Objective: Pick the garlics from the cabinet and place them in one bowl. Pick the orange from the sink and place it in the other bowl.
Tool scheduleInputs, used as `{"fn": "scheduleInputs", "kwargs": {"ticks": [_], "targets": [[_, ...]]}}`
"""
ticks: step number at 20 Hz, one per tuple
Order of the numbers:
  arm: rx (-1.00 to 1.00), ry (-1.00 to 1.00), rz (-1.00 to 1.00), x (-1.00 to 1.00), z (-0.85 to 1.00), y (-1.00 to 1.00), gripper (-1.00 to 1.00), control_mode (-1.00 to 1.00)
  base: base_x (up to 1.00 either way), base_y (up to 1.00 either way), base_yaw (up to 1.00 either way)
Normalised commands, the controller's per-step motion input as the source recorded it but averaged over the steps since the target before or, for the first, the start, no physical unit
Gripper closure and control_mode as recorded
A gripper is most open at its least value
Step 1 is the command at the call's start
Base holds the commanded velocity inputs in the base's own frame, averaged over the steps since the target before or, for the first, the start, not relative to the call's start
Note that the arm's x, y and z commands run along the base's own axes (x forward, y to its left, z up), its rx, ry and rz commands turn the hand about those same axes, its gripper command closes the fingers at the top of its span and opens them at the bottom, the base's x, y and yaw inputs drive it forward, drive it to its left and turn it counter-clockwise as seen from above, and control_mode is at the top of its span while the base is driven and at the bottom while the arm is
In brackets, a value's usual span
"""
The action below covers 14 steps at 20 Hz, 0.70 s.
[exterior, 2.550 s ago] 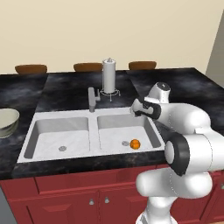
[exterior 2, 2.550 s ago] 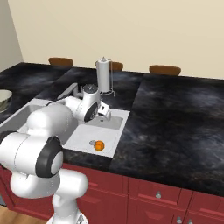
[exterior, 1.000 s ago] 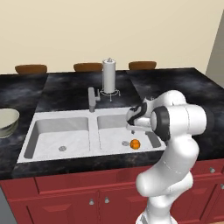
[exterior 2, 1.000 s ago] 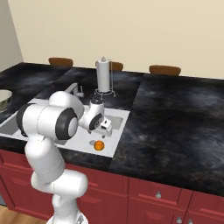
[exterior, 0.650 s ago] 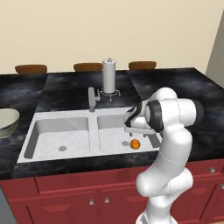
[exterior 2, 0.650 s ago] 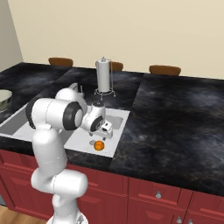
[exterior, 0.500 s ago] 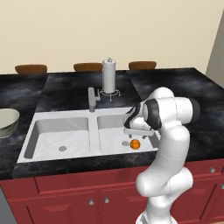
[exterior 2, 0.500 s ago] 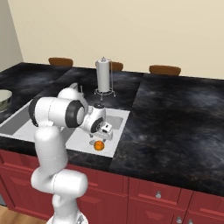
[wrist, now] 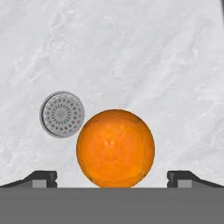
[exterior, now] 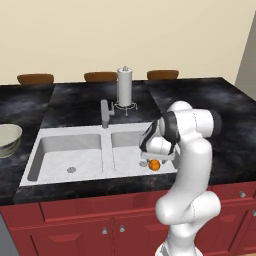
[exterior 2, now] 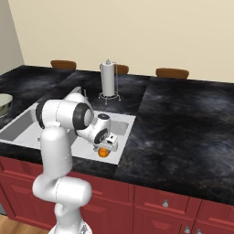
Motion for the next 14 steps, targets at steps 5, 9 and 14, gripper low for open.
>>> {"fn": "scheduleInputs", "kwargs": {"ticks": [5,9,14], "targets": [[0.0,0.0,0.0,0.05,-0.28,0.0,-1.0,-1.0,0.0,0.0,0.0],[0.0,0.0,0.0,0.28,-0.25,0.0,-1.0,-1.0,0.0,0.0,0.0],[0.0,0.02,0.0,0.3,-0.37,0.0,1.0,-1.0,0.0,0.0,0.0]]}}
